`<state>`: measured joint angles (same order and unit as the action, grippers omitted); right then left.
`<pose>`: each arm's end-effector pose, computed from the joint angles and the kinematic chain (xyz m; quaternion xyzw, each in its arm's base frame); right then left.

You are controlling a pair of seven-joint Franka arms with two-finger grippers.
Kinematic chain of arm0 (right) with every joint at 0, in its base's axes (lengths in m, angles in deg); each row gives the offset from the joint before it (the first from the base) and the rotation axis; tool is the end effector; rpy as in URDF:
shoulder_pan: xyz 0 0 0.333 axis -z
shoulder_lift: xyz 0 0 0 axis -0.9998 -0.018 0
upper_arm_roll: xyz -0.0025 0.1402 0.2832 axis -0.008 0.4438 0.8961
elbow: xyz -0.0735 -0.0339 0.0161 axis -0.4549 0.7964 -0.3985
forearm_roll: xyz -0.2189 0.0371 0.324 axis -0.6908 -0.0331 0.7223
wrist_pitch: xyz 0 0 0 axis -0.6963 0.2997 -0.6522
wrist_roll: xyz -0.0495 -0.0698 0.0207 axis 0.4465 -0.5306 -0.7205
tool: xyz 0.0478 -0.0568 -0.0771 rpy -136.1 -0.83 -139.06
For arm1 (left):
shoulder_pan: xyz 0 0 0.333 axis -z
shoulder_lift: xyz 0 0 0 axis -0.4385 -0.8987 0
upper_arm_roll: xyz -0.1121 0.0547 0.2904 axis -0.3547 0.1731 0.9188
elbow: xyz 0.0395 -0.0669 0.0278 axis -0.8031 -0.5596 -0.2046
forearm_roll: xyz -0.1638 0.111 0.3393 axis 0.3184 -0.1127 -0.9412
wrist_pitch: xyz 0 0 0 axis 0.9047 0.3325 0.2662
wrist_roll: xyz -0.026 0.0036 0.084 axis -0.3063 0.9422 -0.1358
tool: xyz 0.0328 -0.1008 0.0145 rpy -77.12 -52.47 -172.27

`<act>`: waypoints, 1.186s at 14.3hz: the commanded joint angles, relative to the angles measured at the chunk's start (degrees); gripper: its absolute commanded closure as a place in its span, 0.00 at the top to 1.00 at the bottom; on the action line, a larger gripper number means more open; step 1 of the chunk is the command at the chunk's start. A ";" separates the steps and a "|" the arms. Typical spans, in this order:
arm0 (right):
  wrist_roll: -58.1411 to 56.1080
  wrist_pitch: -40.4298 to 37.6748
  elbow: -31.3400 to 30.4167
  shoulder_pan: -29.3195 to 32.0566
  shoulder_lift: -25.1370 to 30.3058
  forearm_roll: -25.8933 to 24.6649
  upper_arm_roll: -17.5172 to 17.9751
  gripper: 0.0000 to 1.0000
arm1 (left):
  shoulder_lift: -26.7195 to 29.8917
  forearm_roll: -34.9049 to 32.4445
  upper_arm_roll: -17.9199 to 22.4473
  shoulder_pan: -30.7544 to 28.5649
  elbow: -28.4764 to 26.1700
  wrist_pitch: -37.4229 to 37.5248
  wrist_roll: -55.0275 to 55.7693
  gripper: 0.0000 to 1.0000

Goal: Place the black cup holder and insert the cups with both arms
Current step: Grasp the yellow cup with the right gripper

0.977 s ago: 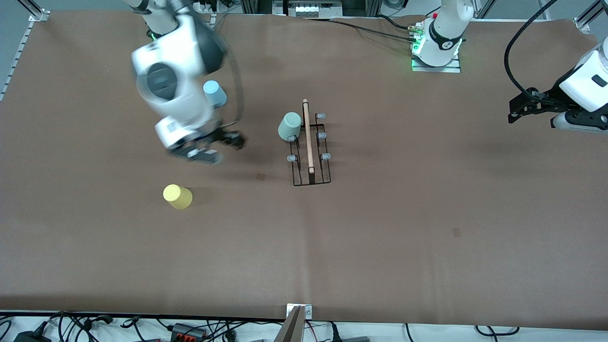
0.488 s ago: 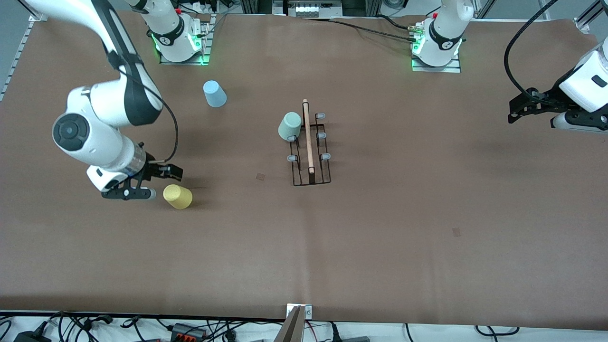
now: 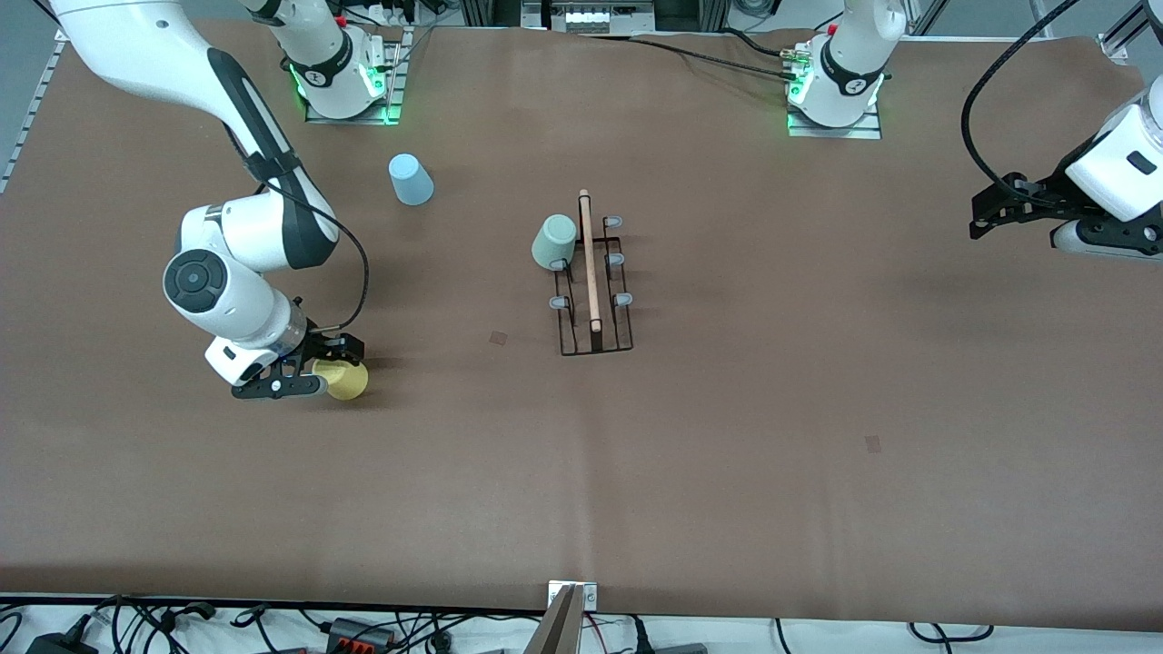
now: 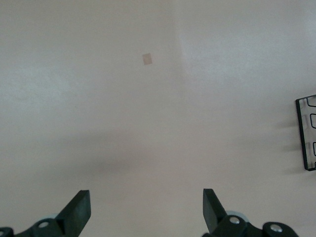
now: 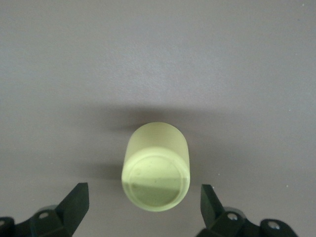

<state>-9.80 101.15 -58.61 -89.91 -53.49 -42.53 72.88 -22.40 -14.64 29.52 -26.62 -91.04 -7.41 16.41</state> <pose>0.6249 0.1033 0.2546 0.9989 0.0457 0.0123 0.0054 0.5524 -0.0108 0.5936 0.9986 -0.0517 -0.0120 0.0010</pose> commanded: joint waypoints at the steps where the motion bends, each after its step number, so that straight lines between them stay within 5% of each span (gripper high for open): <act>1: -0.78 3.15 -0.81 0.51 -1.33 -1.02 0.30 1.00 | -0.85 0.71 0.04 -0.01 1.84 1.04 0.52 1.00; 5: -1.04 6.76 -1.77 0.51 -3.09 -1.37 0.22 0.97 | -0.94 0.62 0.04 0.08 1.84 1.04 0.87 1.00; 7: -2.88 6.77 -1.69 0.51 -3.10 -2.51 0.04 0.58 | -1.28 0.71 0.04 0.00 1.93 0.95 0.96 1.00; 11: -6.75 6.42 -1.34 0.68 -2.40 -2.61 -0.84 0.16 | -1.29 0.71 0.04 0.08 1.93 0.95 0.96 1.00; 17: 1.98 -5.42 0.33 -5.19 7.78 -1.64 -0.49 0.09 | -1.29 0.71 -0.05 0.08 1.93 0.95 0.96 1.00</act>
<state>-13.74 100.98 -58.08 -92.29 -50.71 -44.41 72.22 -22.93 -14.64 29.52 -26.62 -90.80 -7.41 16.68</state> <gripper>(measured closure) 0.326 0.000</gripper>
